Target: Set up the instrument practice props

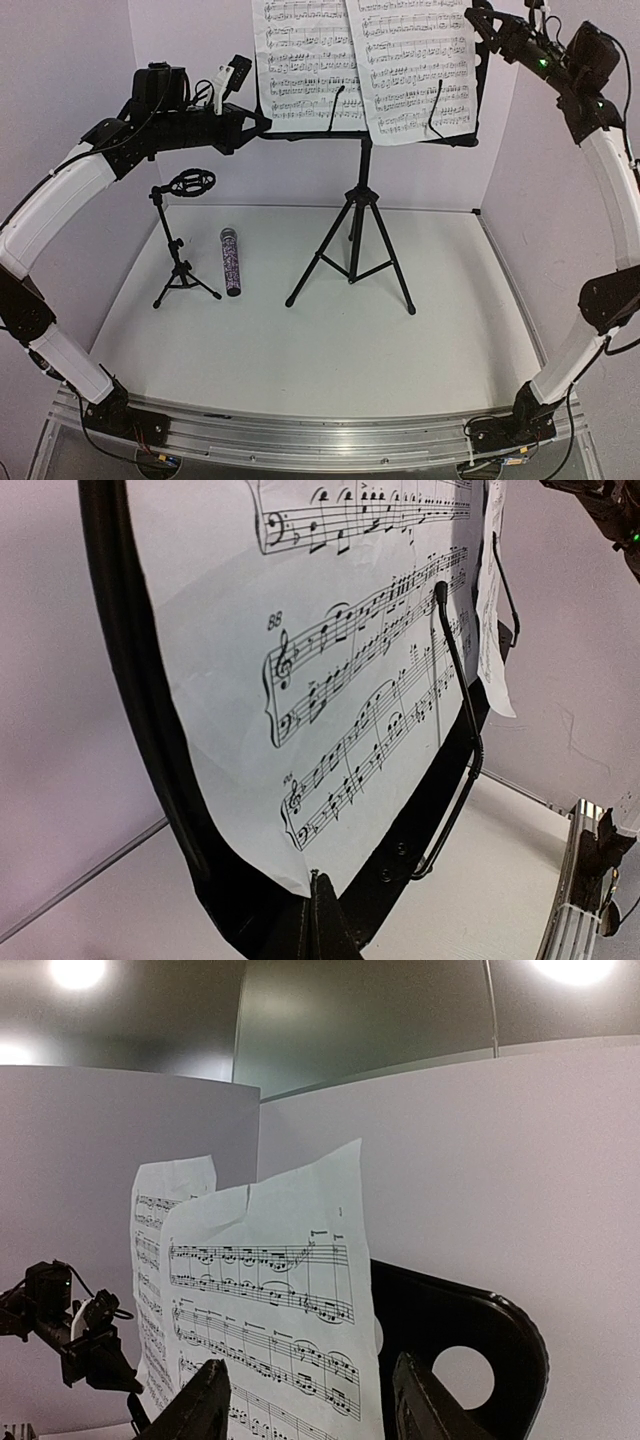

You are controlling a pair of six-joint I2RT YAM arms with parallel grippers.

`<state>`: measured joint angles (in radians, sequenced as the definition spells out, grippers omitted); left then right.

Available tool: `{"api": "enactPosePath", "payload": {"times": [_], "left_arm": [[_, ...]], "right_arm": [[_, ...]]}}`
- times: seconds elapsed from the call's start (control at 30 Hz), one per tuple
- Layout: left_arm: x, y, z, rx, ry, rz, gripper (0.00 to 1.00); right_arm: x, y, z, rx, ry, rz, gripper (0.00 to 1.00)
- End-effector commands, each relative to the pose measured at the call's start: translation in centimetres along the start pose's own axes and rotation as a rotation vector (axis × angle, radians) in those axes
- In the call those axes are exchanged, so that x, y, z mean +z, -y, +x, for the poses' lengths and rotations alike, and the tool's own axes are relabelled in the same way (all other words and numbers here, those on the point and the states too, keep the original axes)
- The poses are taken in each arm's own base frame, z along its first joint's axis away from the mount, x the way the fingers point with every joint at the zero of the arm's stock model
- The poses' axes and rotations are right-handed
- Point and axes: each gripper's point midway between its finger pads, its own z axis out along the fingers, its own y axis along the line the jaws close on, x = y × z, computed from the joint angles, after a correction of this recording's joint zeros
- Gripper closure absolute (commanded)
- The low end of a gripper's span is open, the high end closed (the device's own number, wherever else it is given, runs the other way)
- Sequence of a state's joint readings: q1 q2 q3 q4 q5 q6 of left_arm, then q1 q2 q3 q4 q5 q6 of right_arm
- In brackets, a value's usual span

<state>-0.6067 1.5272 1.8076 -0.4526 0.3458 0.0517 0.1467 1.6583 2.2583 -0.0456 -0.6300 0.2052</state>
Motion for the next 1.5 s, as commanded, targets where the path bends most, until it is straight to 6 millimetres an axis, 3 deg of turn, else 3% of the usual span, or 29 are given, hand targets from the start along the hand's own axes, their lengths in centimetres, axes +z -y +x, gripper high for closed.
{"api": "enactPosePath", "payload": {"times": [0.0,0.37,0.63,0.87,1.47], "left_arm": [[-1.1,0.2,-1.6,0.014,0.044,-0.001,1.0],[-1.0,0.1,-1.6,0.015,0.046,-0.001,1.0],[-1.1,0.1,-1.6,0.016,0.047,-0.002,1.0],[-1.2,0.1,-1.7,0.021,0.05,-0.005,1.0],[-1.1,0.0,-1.5,0.023,0.049,-0.008,1.0]], "right_arm": [[0.6,-0.1,-0.2,0.001,0.012,-0.033,0.46],[0.8,-0.8,0.6,0.027,-0.015,-0.088,0.53],[0.6,0.5,0.9,0.016,-0.008,-0.003,0.83],[0.5,0.7,1.1,0.019,-0.011,0.01,0.99],[-2.4,2.1,-0.9,-0.071,0.058,0.227,1.0]]}}
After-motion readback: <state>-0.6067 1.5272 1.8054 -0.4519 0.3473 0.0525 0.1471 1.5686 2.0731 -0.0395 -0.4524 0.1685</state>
